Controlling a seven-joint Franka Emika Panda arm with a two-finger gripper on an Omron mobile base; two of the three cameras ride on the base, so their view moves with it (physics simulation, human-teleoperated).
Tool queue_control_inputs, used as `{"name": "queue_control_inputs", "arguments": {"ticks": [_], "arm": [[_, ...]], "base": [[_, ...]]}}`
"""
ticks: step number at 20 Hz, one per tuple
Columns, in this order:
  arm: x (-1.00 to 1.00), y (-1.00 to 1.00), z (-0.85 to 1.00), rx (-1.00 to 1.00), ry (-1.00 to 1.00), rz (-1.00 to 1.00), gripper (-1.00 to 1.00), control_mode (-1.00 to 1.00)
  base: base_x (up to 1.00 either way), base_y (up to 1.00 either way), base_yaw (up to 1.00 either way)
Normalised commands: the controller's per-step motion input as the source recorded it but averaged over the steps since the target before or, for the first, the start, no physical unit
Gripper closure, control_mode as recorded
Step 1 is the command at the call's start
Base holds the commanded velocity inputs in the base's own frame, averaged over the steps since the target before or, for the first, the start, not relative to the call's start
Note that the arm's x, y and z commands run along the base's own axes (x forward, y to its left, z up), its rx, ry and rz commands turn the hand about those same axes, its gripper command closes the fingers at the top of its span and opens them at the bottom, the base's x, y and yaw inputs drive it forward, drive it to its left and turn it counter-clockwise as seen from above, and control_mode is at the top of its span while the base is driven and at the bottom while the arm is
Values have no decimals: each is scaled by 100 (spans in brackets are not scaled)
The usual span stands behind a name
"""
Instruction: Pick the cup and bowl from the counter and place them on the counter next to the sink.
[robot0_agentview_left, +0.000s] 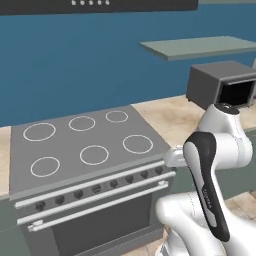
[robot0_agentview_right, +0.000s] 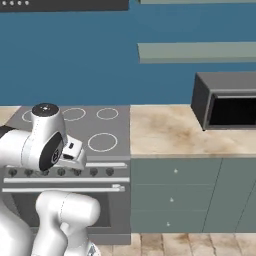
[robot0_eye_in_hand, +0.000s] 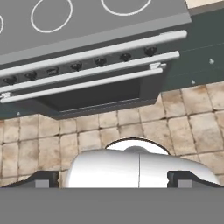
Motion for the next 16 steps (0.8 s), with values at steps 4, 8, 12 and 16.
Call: {"name": "queue_control_inputs", "arguments": {"ticks": [4,8,12,16], "arm": [[0,0,0,0,0,0,-100,100],[0,0,0,0,0,0,-100,100],[0,0,0,0,0,0,-100,100],[0,0,0,0,0,0,-100,100]], "base": [[2,100,-1],[12,100,-1],[51,100,0],[56,92,0]]}}
